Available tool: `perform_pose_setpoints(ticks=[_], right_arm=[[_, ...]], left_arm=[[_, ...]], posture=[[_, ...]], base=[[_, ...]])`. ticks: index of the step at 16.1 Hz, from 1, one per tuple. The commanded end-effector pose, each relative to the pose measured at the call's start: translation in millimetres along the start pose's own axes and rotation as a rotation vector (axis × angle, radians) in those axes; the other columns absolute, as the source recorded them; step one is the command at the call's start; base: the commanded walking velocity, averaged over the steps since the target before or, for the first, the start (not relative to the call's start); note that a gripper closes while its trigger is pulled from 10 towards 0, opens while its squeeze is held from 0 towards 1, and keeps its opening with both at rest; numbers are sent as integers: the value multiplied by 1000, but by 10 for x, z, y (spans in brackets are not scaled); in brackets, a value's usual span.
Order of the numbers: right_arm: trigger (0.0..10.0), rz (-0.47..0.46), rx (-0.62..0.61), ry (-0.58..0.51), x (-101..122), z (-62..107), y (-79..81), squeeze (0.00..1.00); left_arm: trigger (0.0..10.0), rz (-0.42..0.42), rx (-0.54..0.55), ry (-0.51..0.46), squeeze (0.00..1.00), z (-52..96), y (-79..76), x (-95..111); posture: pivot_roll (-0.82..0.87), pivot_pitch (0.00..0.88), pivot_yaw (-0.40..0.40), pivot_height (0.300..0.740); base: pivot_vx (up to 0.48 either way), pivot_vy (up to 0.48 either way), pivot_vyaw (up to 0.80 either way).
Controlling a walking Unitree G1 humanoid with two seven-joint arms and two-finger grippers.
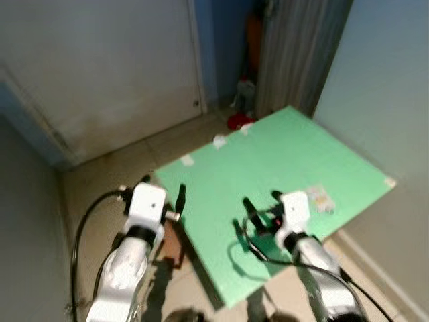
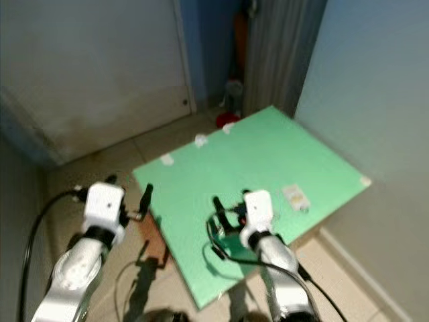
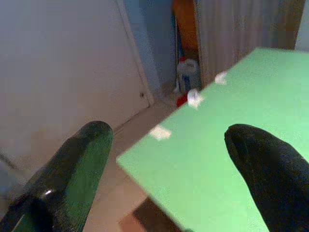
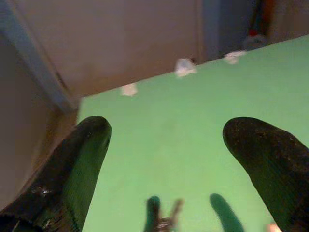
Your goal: Hang keys on a hook
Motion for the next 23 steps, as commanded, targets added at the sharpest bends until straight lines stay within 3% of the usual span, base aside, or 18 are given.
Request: perform_pose_setpoints(ticks=[1,5,8,11,16,23], right_arm=[[10000,-74,-16,13,-37,-52,34,0],[10000,-121,-19,75,-270,-144,190,0],[10000,-167,-65,106,-348,-233,195,0],[10000,-119,-98,95,-318,-291,123,0],[10000,38,-56,-4,-172,-289,176,0],[10000,58,-137,30,-323,-171,-5,0]], left_arm=[[10000,-15,2,5,0,107,95,54],[10000,-71,-1,74,0,469,279,44],[10000,-75,-1,84,0,569,281,144],[10000,-66,10,79,0,679,246,249],[10000,-47,31,99,0,741,211,250],[10000,-31,27,109,0,760,166,274]], posture=[[24,207,136,740],[125,292,180,740],[166,316,183,740],[204,344,164,740],[183,349,137,740],[187,371,148,740]], base=[[0,0,0],[0,0,0],[0,0,0],[0,0,0],[0,0,0],[0,0,0]])
Point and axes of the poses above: a point about 5 cm out from each wrist's last joint towards the gripper, its own z axis pointing back from the gripper into the wrist, its own x axis along the axis of the wrist's last joint, y = z × x, the point moved 3 cm from there along -z, pointing out of the wrist towards the gripper, and after that the axes turned 7 degrees about -z, right-handed, at the moved point
